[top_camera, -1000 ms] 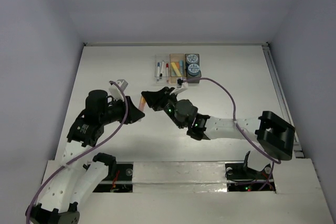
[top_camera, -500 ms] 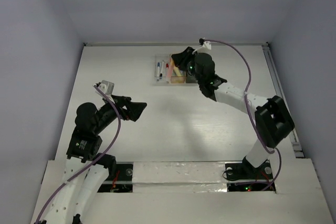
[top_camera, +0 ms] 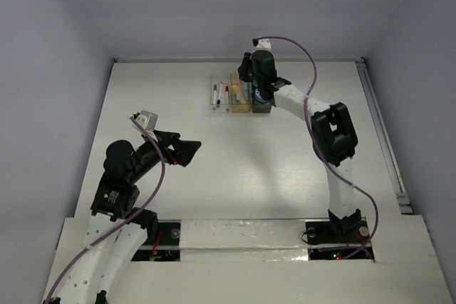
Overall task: Sort the stationery into containers
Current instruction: Place the pen in the storage box, then reset both arms
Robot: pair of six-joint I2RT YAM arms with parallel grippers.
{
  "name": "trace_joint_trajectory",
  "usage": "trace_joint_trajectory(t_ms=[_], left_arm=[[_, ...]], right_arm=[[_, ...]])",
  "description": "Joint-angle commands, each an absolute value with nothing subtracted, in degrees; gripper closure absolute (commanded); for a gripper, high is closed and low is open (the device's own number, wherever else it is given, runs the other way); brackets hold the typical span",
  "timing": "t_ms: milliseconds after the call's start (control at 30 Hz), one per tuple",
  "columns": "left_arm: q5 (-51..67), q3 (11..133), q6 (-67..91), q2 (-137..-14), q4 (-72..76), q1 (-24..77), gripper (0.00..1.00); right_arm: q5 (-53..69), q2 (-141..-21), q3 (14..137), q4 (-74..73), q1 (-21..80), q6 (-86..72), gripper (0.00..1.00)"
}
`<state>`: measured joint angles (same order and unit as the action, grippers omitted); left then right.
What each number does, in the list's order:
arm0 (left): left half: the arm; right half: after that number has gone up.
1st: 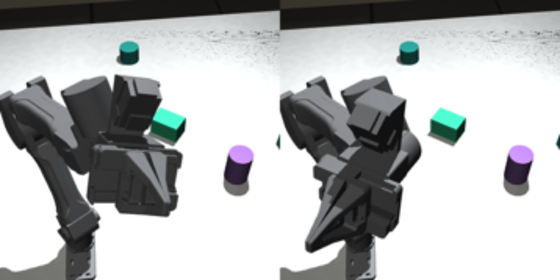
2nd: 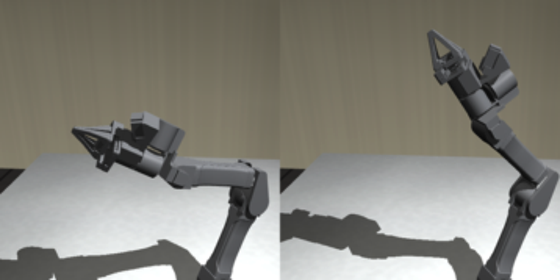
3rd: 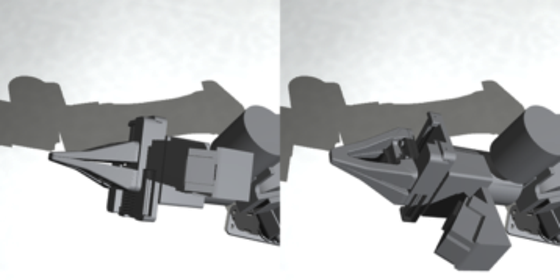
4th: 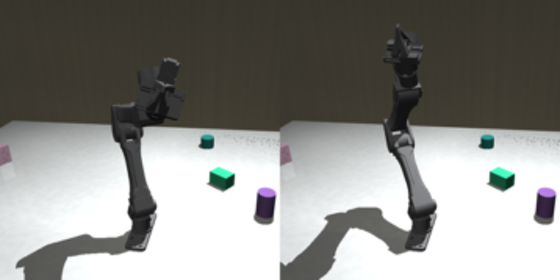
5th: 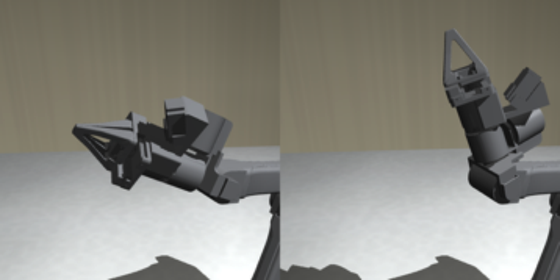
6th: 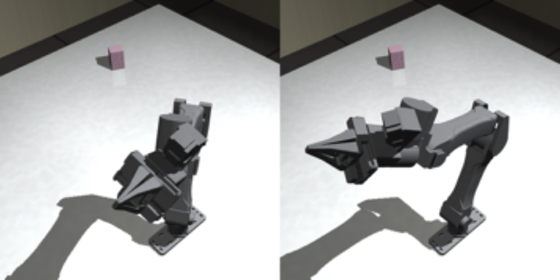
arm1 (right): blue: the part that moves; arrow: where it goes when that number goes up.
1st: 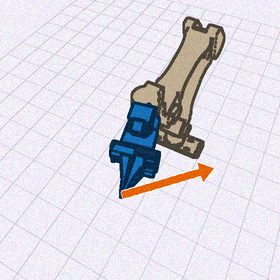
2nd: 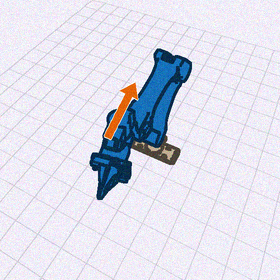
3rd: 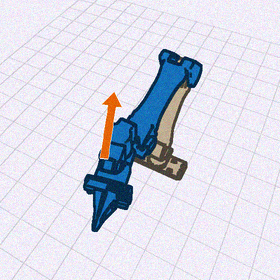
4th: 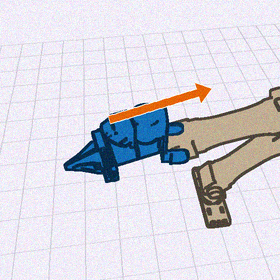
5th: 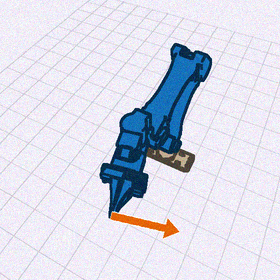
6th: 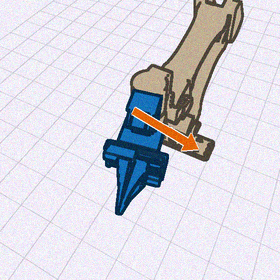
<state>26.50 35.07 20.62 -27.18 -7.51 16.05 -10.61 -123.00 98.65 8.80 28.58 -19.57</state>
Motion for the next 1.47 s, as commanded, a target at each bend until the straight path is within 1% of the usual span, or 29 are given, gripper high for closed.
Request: trace_joint_trajectory(t_ms=[0, 33, 100, 200, 233, 333, 367, 433, 500, 533, 567, 600, 633, 733, 767, 800, 833, 867, 900, 933, 967, 1000, 1067, 1100, 1133, 1233, 1367, 1433], left_arm=[[26.2, 35.1, 19.9, -26.8, -4.9, 16.3, 0.01], [26.0, 35.2, 19.9, -26.9, -5.0, 16.3, 0.01], [25.5, 35.2, 19.9, -27.0, -5.3, 16.3, 0.01], [25.2, 35.2, 20.0, -27.0, -5.3, 16.3, 0.01], [25.3, 35.2, 20.0, -27.1, -5.3, 16.3, 0.01], [25.2, 35.2, 20.1, -27.2, -5.3, 15.7, 0.01], [25.1, 35.2, 20.0, -27.2, -5.3, 15.7, 0.01], [25.1, 35.3, 20.1, -27.1, -5.3, 15.2, 0.01], [25.3, 35.4, 20.0, -26.7, -5.4, 15.2, 0.01], [25.2, 35.5, 20.0, -26.6, -5.4, 14.6, 0.01], [24.9, 35.6, 20.0, -26.5, -5.5, 14.6, 0.01], [24.6, 35.6, 20.0, -26.2, -5.6, 14.6, 0.01], [24.5, 35.7, 20.0, -26.1, -5.7, 14.6, 0.01], [24.3, 36.0, 20.0, -25.8, -5.6, 14.6, 0.01], [24.3, 36.1, 19.7, -25.8, -5.5, 14.6, 0.01], [24.2, 36.3, 19.5, -25.7, -5.4, 14.6, 0.01], [24.2, 36.7, 19.3, -25.5, -5.3, 14.6, 0.01], [24.1, 37.3, 19.2, -25.2, -4.9, 14.6, 0.01], [24.0, 37.3, 19.3, -25.1, -4.7, 14.6, 0.01], [23.7, 38.0, 19.6, -25.0, -4.4, 14.6, 0.01], [23.1, 38.7, 19.9, -25.0, -3.8, 14.6, 0.01], [23.1, 39.3, 20.2, -24.9, -3.4, 14.6, 0.01], [22.4, 41.3, 20.9, -24.9, -2.6, 14.6, 0.01], [22.1, 42.0, 21.1, -24.9, -2.5, 14.6, 0.01], [21.9, 43.5, 21.3, -24.9, -2.4, 14.6, 0.01], [20.6, 45.2, 21.2, -24.8, -2.8, 14.6, 0.01], [20.3, 43.4, 21.7, -23.6, -2.6, 14.6, 0.01], [20.1, 41.4, 22.8, -23.1, -2.1, 14.6, 0.01]], right_arm=[[-11.3, -125.1, 104.3, 5.2, 28.9, -14.1, 1.0], [-10.6, -125.6, 104.8, 4.8, 28.9, -14.0, 1.0], [-9.7, -127.0, 105.8, 2.8, 28.9, -14.0, 0.93], [-9.2, -126.7, 106.4, 1.8, 28.9, -14.9, 0.54], [-9.1, -126.0, 105.2, 2.0, 28.9, -15.0, 0.33], [-9.0, -122.8, 104.6, 1.4, 28.9, -14.9, 0.07], [-8.6, -121.7, 104.0, 1.5, 28.9, -14.6, 0.03], [-8.5, -117.4, 102.8, 1.6, 28.9, -14.7, 0.0], [-7.7, -113.6, 99.0, 3.1, 28.9, -15.1, 0.0], [-7.5, -108.9, 97.2, 3.7, 28.9, -15.3, 0.0], [-7.4, -106.3, 92.9, 4.2, 28.9, -16.1, 0.0], [-7.0, -103.4, 90.1, 5.6, 28.9, -16.3, 0.03], [-5.7, -96.8, 87.0, 6.7, 28.9, -16.3, 0.0], [-4.8, -85.8, 75.0, 6.8, 28.9, -16.5, 0.0], [-4.8, -77.5, 71.8, 6.8, 28.9, -16.7, 0.0], [-4.9, -72.9, 68.2, 7.6, 28.9, -16.7, 0.0], [-5.4, -68.2, 61.2, 7.8, 28.9, -16.9, 0.0], [-7.1, -58.5, 54.9, 7.3, 28.9, -17.6, 0.0], [-8.4, -53.6, 54.8, 7.3, 28.9, -18.2, 0.0], [-9.6, -48.8, 50.0, 5.6, 28.9, -18.8, 0.0], [-12.5, -44.2, 47.9, 4.4, 28.9, -20.2, 0.0], [-13.4, -35.6, 46.2, 1.5, 28.9, -20.9, 0.0], [-16.9, -28.1, 42.9, -2.5, 28.9, -22.3, 0.0], [-17.7, -24.8, 42.5, -6.9, 28.9, -22.8, 0.0], [-18.4, -19.5, 42.0, -8.9, 28.9, -23.5, 0.0], [-20.4, -12.4, 41.3, -16.5, 28.9, -24.8, 0.0], [-20.9, -8.1, 39.9, -20.3, 28.9, -25.7, 0.0], [-20.4, -7.9, 39.6, -20.8, 28.9, -26.0, 0.0]])
